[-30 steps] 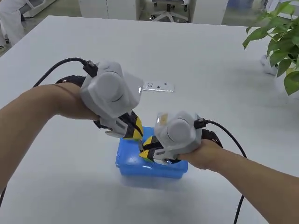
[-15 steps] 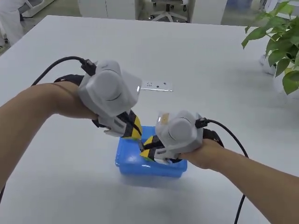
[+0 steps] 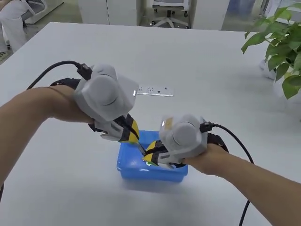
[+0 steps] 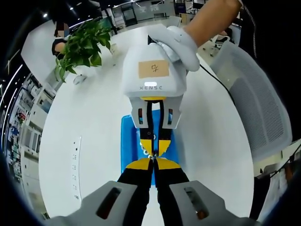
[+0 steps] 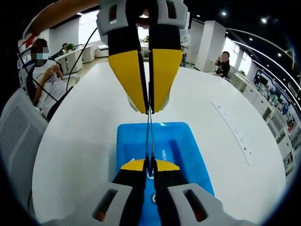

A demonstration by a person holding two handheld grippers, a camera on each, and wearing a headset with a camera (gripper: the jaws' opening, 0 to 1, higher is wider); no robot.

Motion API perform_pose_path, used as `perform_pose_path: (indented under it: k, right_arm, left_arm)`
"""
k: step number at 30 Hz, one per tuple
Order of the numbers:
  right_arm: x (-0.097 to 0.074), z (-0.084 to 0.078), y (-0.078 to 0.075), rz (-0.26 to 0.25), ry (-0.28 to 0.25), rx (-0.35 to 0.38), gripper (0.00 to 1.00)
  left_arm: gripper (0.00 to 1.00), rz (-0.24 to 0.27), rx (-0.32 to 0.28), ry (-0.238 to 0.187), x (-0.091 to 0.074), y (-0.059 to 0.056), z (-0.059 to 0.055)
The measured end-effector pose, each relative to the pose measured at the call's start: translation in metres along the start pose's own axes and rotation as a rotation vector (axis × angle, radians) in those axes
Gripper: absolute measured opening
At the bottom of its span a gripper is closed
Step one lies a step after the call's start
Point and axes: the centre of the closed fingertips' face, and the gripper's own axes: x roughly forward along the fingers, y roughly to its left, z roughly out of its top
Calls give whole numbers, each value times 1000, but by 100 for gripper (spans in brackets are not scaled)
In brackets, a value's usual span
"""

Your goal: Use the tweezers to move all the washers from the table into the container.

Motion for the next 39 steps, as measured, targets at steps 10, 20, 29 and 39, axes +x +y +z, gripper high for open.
perform_pose_path:
  k: [10, 20, 29, 39]
  right_arm:
    - [-18, 11, 4, -15, -18, -36, 5]
    - [-36, 18, 16, -18, -17, -85, 5]
    - [-49, 19, 34, -12, 2, -129, 5]
    - [-55, 14, 50, 1, 31, -153, 5]
  left_arm:
    - [7, 10, 24, 41, -2, -6, -5]
    - [7, 19, 31, 59, -8, -18, -6]
    - [7, 13, 28, 62, -8, -36, -4]
    - [7, 12, 24, 59, 0, -56, -4]
